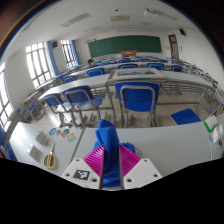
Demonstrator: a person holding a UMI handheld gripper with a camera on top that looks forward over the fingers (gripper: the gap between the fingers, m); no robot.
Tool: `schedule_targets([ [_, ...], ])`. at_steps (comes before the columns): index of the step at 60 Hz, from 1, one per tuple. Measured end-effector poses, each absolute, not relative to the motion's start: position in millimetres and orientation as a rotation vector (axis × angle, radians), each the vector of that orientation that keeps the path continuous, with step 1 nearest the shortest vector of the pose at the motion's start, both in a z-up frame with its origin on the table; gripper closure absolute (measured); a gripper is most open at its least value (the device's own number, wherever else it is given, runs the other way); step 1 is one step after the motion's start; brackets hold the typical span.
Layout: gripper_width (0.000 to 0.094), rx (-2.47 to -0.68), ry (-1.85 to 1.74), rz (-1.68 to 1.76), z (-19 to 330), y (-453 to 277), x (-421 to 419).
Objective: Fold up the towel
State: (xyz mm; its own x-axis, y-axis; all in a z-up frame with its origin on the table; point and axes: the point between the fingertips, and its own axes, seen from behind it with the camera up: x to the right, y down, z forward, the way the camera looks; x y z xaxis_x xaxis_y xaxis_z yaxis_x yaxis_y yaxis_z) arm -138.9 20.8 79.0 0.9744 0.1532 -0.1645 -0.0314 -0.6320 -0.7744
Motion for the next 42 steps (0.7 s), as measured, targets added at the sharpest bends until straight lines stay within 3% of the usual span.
schedule_targets([
  [5,0.0164,-2.287,-0.069,0.189,59.9,24.0,-107.6],
  [7,0.0073,-2.304,-0.068,0.130,55.3,23.6,-93.3],
  [20,0.0089,-2.268,-0.130,0.050,79.6,-0.9,-77.6],
  [42,0.0081,-2.182,-0.105,0.000,184.4,-134.1,-128.7],
])
